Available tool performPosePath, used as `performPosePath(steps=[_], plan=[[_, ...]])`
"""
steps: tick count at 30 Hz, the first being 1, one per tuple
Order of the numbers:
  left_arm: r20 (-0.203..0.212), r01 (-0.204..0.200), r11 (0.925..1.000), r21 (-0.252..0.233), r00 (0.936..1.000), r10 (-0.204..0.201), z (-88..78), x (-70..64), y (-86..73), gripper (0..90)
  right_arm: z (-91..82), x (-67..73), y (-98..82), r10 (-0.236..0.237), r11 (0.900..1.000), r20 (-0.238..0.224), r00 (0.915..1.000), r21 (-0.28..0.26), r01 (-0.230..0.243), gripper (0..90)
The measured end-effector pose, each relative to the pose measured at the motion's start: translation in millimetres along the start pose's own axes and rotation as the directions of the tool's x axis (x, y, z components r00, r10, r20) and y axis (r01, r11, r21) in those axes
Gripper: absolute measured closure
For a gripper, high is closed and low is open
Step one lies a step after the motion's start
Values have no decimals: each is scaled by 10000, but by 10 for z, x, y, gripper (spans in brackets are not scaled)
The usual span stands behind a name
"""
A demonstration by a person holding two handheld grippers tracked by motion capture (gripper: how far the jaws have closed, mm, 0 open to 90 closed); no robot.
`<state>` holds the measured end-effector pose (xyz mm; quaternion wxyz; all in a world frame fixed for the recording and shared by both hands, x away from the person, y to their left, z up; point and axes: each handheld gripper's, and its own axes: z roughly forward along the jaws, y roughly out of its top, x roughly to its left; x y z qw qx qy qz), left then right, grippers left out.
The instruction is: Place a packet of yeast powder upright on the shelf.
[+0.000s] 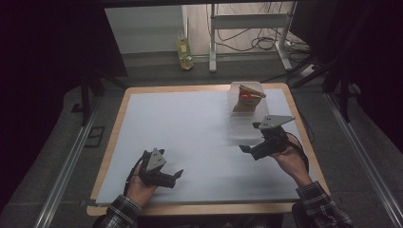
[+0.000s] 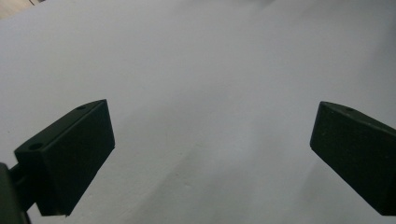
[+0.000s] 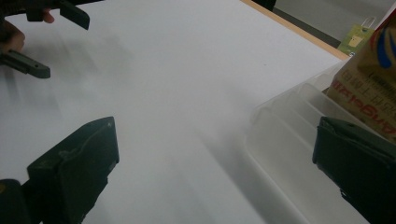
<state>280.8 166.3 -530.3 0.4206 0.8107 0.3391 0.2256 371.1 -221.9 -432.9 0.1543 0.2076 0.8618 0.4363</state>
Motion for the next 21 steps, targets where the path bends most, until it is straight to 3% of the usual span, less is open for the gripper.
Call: performPosePath(steps=[13, 21], plan=[[-5, -83, 10000, 39, 10000, 83, -2, 2, 1, 0, -17, 127, -289, 104, 9999, 141, 9998, 49, -104, 5], [70, 133, 9999, 13, 9999, -133, 1, 9, 2, 0, 20, 200, -489, 69, 9984, 252, 9997, 552, -83, 5]])
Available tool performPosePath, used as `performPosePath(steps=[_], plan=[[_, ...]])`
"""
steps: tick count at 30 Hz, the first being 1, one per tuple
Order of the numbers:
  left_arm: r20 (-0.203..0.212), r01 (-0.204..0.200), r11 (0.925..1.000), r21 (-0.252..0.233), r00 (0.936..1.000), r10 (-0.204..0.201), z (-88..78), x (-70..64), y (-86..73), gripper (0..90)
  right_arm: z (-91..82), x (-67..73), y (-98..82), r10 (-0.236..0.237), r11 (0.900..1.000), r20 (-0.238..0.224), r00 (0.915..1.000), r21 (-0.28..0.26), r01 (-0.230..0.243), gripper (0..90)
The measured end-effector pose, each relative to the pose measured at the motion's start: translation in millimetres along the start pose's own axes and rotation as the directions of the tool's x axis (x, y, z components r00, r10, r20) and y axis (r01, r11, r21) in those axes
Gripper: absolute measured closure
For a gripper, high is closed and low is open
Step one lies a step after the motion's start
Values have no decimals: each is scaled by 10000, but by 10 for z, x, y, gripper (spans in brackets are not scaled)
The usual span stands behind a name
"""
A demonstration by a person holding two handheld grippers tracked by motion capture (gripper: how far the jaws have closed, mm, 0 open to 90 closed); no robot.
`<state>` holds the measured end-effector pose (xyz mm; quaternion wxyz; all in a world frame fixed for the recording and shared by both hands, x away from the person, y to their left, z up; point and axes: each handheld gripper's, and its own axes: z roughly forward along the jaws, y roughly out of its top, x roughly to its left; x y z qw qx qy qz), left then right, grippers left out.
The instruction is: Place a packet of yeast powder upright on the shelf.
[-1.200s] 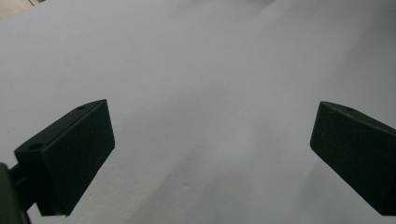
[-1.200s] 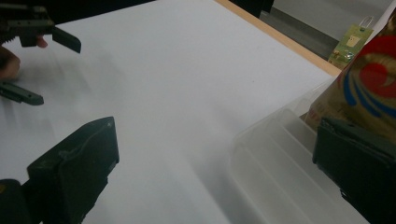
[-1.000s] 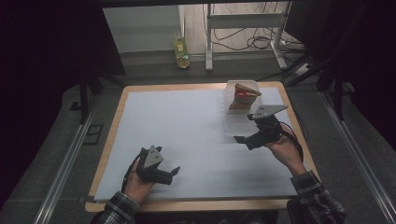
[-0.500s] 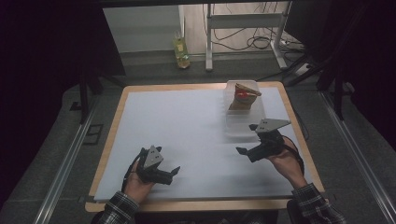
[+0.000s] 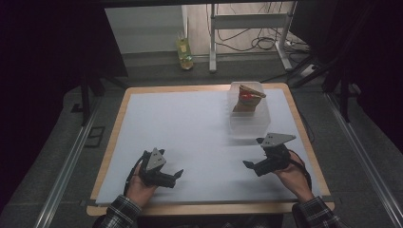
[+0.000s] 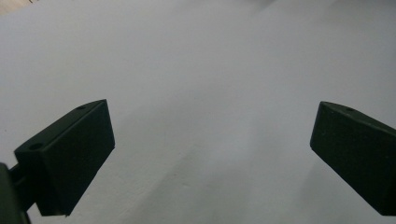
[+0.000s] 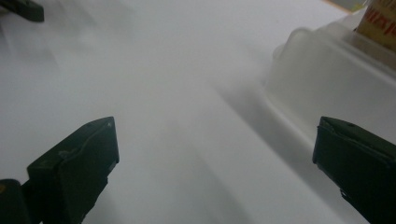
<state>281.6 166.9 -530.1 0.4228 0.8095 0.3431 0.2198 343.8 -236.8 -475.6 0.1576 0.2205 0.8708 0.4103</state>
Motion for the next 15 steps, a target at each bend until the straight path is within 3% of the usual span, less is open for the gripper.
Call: performPosePath(steps=[5, 12, 15], plan=[[43, 177, 9998, 33, 9998, -177, 5, 12, -3, 0, 26, 33, -113, 134, 9999, -118, 9998, 111, -133, 5], [106, -44, 9993, 378, 9999, 40, 41, 8, -12, 0, 140, 45, -224, 203, 9970, -249, 9995, 754, -184, 6], [150, 116, 9996, 273, 9998, -121, 41, 15, -7, 0, 136, 50, -216, 165, 9976, -368, 9992, 684, -139, 6]])
